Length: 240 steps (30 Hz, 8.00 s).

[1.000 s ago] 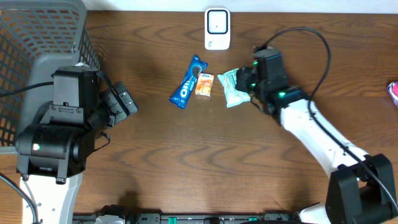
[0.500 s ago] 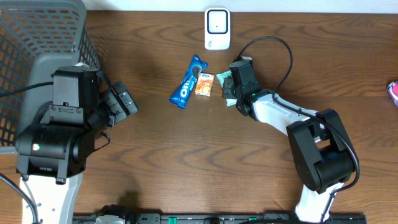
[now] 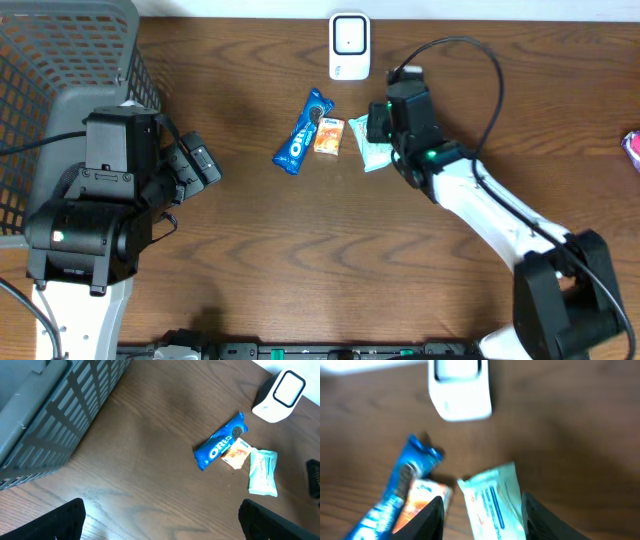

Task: Scan the item barcode

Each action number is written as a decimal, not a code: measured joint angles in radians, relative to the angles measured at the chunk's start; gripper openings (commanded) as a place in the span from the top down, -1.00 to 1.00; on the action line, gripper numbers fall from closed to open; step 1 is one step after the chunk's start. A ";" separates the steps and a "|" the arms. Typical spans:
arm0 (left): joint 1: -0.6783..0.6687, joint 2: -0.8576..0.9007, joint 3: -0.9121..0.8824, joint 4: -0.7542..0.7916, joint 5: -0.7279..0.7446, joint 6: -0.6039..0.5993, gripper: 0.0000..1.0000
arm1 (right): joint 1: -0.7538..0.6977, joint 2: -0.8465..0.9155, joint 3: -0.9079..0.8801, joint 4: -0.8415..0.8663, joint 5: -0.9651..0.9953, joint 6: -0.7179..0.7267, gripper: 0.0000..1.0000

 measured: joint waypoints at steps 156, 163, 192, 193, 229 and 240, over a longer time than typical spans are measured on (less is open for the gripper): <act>0.000 0.001 0.000 0.000 0.000 0.000 -0.96 | -0.928 0.569 0.549 -0.421 0.112 -0.301 0.85; 0.000 0.001 0.000 0.000 0.000 0.000 -0.96 | -0.891 0.542 0.546 -0.441 -0.020 -0.345 0.57; 0.000 0.001 0.000 -0.001 0.000 0.000 -0.96 | -0.126 0.389 0.400 -0.539 -0.805 -0.209 -0.98; 0.000 0.001 0.000 -0.001 0.000 0.000 -0.96 | -0.117 0.389 0.388 -0.521 -0.793 -0.170 -0.98; 0.000 0.001 0.000 0.000 0.000 0.000 -0.96 | -0.019 0.389 0.115 0.070 -0.564 0.232 -0.01; 0.000 0.001 0.000 0.000 0.000 0.000 -0.96 | -0.019 0.390 0.110 0.035 -0.568 0.251 0.27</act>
